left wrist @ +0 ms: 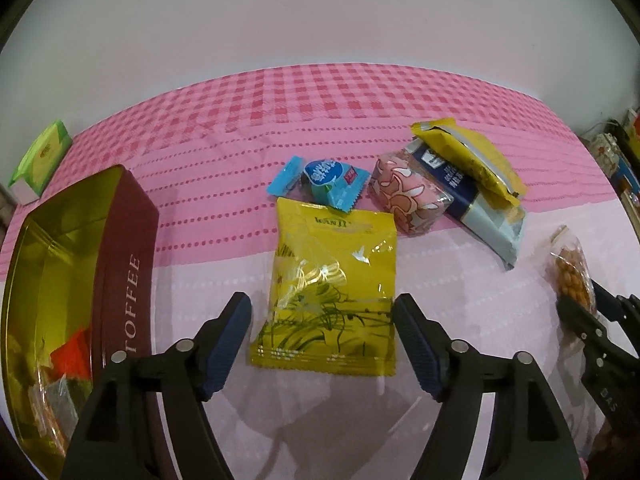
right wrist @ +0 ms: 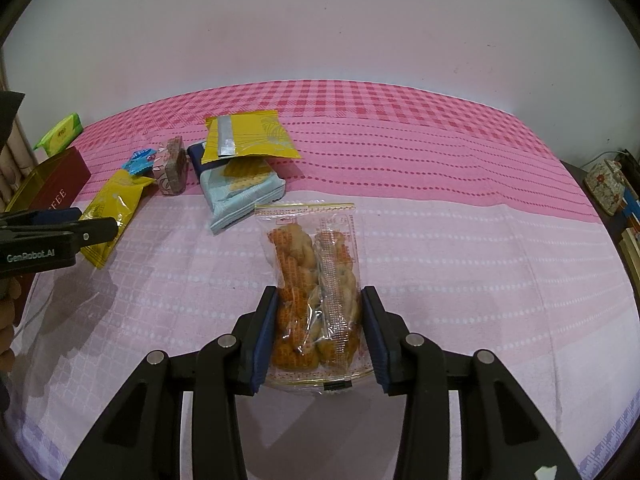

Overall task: Organize snacks
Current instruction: 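Grasp the yellow snack bag with the left gripper while the right holds the clear bag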

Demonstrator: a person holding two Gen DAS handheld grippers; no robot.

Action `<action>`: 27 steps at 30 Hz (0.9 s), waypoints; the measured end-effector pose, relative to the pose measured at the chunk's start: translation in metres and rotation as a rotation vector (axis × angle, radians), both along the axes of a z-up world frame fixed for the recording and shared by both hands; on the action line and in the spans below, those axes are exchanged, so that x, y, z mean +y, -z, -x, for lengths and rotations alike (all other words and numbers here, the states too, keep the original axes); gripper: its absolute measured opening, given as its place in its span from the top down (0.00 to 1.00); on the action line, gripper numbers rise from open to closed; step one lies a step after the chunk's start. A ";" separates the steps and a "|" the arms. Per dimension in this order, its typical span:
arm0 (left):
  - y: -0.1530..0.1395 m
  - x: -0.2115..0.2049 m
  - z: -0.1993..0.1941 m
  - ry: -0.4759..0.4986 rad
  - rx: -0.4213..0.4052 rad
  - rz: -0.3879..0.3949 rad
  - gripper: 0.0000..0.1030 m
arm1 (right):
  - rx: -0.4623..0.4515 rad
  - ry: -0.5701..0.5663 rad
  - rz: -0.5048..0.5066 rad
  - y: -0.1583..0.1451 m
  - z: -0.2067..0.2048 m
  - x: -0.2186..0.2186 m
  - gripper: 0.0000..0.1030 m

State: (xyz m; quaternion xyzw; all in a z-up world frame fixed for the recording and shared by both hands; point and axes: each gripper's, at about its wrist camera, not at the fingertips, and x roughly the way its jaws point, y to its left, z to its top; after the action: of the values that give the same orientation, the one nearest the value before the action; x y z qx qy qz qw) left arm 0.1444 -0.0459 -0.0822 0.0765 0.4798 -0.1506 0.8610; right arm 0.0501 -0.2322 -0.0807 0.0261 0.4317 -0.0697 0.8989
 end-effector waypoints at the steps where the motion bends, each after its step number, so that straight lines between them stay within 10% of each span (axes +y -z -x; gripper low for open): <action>1: 0.001 -0.001 -0.002 0.000 0.000 0.000 0.25 | 0.000 -0.001 0.000 0.000 0.000 0.000 0.62; 17: 0.009 -0.005 -0.024 -0.029 0.009 0.002 0.23 | 0.000 0.001 -0.001 0.000 0.000 0.000 0.61; 27: 0.006 -0.008 -0.017 -0.014 -0.019 -0.014 0.42 | 0.000 0.001 -0.001 0.000 0.000 0.000 0.61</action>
State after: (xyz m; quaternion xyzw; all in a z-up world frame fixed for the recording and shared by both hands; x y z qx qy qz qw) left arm 0.1617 -0.0539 -0.0883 0.0805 0.4732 -0.1406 0.8659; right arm 0.0502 -0.2318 -0.0804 0.0267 0.4316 -0.0702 0.8989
